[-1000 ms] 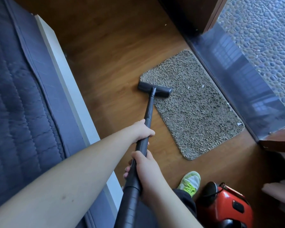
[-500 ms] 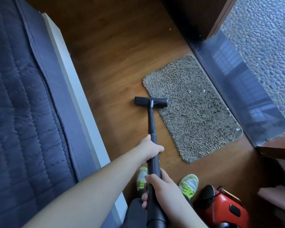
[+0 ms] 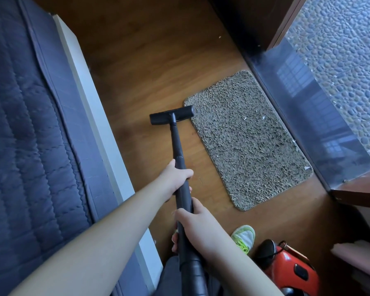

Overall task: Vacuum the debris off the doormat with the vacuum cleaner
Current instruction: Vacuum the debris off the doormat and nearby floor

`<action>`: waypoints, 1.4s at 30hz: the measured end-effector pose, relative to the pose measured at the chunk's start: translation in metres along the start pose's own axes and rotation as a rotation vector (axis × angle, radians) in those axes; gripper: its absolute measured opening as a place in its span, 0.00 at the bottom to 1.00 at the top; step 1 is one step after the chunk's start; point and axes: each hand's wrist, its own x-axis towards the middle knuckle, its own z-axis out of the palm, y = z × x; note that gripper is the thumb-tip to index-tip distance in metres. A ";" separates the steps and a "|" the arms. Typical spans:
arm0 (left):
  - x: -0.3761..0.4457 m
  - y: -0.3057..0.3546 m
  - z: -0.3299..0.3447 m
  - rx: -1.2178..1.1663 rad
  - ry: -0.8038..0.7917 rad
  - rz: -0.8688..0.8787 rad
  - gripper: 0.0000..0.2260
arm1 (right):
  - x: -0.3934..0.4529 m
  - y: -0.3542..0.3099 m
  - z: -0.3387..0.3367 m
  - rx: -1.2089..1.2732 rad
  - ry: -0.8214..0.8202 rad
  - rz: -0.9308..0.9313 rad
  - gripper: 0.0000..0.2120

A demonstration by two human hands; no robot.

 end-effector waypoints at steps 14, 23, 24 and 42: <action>0.010 0.026 0.098 -0.070 -0.097 0.044 0.37 | -0.016 -0.002 -0.079 0.027 0.143 -0.061 0.07; 0.026 0.077 0.194 0.117 -0.228 0.085 0.47 | -0.024 -0.013 -0.159 0.283 0.277 -0.094 0.05; 0.028 0.081 0.200 0.116 -0.258 0.074 0.48 | -0.020 -0.015 -0.164 0.286 0.286 -0.091 0.04; 0.021 0.061 0.227 0.124 -0.321 0.014 0.44 | -0.028 0.010 -0.189 0.207 0.302 0.005 0.03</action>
